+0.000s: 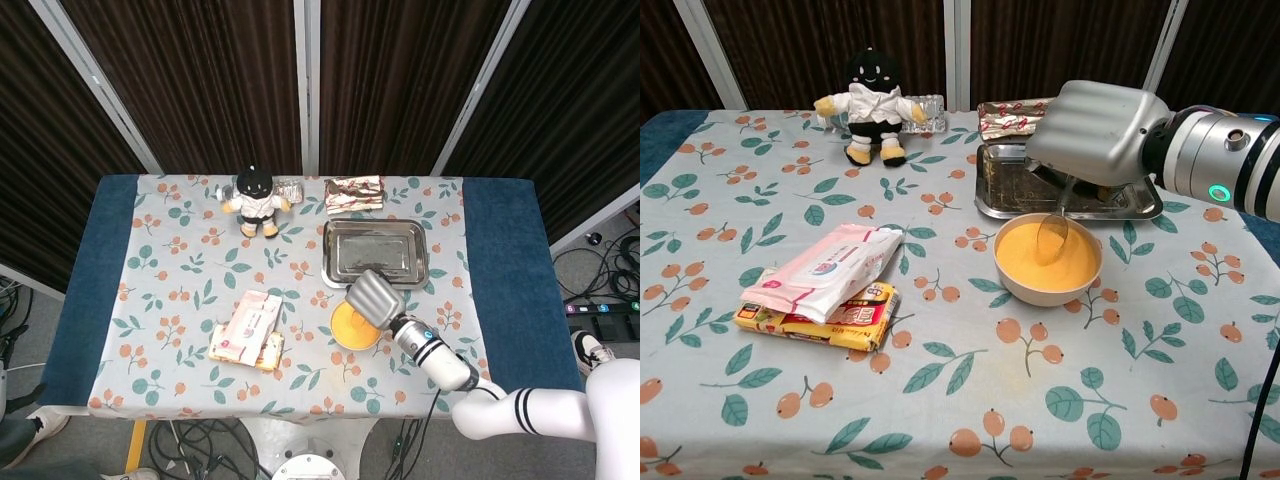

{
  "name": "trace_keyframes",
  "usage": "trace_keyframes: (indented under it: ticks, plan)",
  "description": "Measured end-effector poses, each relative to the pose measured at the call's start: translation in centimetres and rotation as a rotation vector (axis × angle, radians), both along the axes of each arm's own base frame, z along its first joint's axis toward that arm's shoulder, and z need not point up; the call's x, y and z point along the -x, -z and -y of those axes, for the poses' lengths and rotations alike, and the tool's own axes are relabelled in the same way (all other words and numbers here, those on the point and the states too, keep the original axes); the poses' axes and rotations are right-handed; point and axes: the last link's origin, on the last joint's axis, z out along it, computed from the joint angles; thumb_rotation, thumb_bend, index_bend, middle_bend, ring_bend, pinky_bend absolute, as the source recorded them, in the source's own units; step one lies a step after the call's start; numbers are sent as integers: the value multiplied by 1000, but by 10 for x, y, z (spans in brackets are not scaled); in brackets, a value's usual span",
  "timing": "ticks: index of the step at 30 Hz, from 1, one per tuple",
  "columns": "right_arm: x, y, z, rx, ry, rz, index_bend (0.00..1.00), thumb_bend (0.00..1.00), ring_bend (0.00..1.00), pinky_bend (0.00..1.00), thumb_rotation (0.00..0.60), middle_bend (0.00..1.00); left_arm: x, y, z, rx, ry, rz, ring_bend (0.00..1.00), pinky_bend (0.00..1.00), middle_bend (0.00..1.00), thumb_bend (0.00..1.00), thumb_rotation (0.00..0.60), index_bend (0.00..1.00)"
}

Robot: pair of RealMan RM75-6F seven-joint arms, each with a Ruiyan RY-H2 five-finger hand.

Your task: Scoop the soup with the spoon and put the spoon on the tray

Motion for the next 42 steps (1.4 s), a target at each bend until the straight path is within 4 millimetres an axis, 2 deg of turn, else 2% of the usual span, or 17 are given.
trace_keyframes:
  ticks: [9,15,20,30,42]
  plan:
    - [-2,8,5,37,-135,-123,824,398,1000,1000,600,1000,2,1,1,2,-6,5,102,114,122,65,600,236]
    - [-3,24,-6,13,-230,-192,833,400,1000,1000,600,1000,2,2,2,3,-2,29,103,113,122,65,600,236]
    - [-3,32,-16,-12,-233,-183,834,401,1000,1000,600,1000,4,1,3,3,-6,36,102,114,122,65,600,236]
    - [2,30,-22,-50,-98,-69,845,402,1000,1000,600,1000,5,1,3,-2,-9,37,102,114,122,65,600,236]
    - [11,9,-3,-76,246,204,849,402,1000,1000,600,1000,1,-1,4,-6,-4,20,102,114,122,65,600,236]
